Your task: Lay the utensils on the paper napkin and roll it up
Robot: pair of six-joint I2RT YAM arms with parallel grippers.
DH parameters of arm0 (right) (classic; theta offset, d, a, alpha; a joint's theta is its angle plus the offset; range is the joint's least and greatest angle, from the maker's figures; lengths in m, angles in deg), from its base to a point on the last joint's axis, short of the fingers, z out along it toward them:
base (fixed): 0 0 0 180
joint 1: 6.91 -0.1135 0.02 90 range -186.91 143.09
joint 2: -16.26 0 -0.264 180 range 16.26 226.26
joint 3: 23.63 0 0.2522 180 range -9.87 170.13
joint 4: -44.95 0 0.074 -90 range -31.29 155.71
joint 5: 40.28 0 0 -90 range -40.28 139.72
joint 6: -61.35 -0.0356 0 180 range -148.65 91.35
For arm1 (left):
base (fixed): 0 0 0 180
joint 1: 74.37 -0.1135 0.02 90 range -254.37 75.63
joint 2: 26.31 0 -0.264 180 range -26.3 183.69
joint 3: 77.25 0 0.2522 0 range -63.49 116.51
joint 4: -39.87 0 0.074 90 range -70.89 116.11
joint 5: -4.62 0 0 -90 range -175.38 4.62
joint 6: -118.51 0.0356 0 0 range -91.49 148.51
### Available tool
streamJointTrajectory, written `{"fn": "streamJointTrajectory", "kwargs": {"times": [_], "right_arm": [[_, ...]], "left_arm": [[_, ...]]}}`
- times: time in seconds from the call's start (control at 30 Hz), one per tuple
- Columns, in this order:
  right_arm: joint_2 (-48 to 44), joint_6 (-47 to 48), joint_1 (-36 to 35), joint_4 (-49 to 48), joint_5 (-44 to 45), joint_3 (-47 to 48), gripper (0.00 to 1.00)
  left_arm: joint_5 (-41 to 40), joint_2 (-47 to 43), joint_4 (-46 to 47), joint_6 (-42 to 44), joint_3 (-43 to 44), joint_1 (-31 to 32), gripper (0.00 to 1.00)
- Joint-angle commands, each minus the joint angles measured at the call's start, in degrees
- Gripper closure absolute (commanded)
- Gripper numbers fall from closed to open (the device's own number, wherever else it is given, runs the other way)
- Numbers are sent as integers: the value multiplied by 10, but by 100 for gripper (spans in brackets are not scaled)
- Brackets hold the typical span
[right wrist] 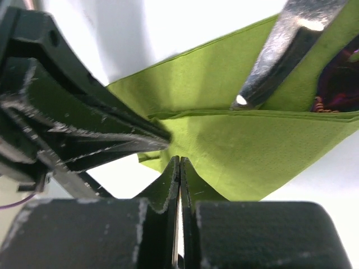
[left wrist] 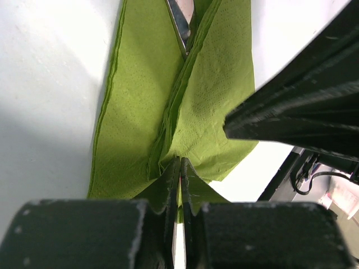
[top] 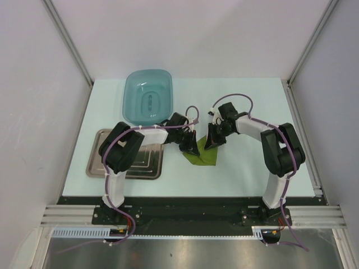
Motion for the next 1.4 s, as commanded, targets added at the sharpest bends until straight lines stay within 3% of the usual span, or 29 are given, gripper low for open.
{"fn": "streamJointTrajectory", "kwargs": {"times": [0.0,0.6,0.77,0.87,1.37], "right_arm": [[13,7,-8,-10,51,22,99],[76,15,-40,3,156,25,100],[82,22,-39,11,147,17,100],[80,22,-35,12,128,13,100],[76,13,-23,4,70,27,100]], "left_arm": [[-11,-8,-6,3,7,-2,93],[-19,-18,-7,8,-3,-5,93],[29,-99,116,-14,-53,-12,84],[52,-122,144,-26,-60,-9,80],[39,-26,157,-49,-21,11,86]]}}
